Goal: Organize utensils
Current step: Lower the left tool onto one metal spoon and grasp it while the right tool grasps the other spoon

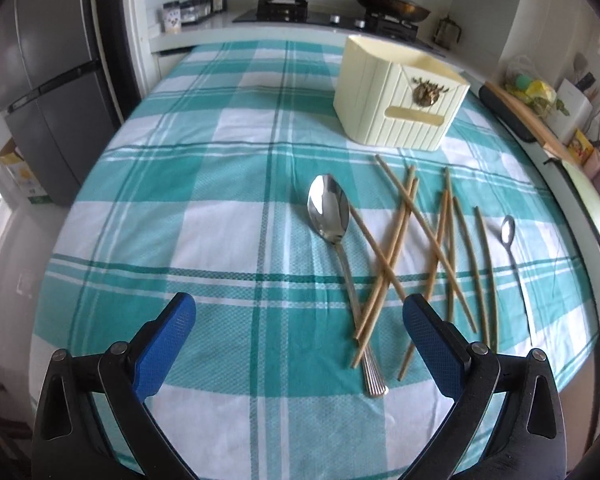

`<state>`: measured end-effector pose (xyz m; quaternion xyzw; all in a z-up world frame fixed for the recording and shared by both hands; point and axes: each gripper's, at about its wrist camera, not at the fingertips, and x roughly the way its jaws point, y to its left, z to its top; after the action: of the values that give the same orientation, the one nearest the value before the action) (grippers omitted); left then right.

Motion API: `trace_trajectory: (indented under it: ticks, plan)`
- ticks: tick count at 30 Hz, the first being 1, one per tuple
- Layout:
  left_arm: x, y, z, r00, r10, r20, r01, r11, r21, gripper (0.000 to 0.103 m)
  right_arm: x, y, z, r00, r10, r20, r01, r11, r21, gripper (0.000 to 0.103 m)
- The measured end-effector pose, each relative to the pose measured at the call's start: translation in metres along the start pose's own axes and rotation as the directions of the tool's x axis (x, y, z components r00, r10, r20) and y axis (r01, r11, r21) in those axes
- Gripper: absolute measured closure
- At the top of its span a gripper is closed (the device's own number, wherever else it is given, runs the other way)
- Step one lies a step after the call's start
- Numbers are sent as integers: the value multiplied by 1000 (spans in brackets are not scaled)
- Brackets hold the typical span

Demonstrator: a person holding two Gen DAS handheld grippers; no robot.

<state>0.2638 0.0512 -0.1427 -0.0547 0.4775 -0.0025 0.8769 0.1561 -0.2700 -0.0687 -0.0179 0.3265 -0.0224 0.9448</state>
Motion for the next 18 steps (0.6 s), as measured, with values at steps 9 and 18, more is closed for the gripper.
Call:
trace_trajectory:
  ticks: [9,18]
  plan:
    - [69,-6,18,993,35,-110,-40,998,-42,0,63,-6,10,997,25,-79,-27,999,-24,0]
    - [92,-7,21,987,115,-114,-116,993,5,0,132,5,12,982,56,-179,-62,998,-27,0]
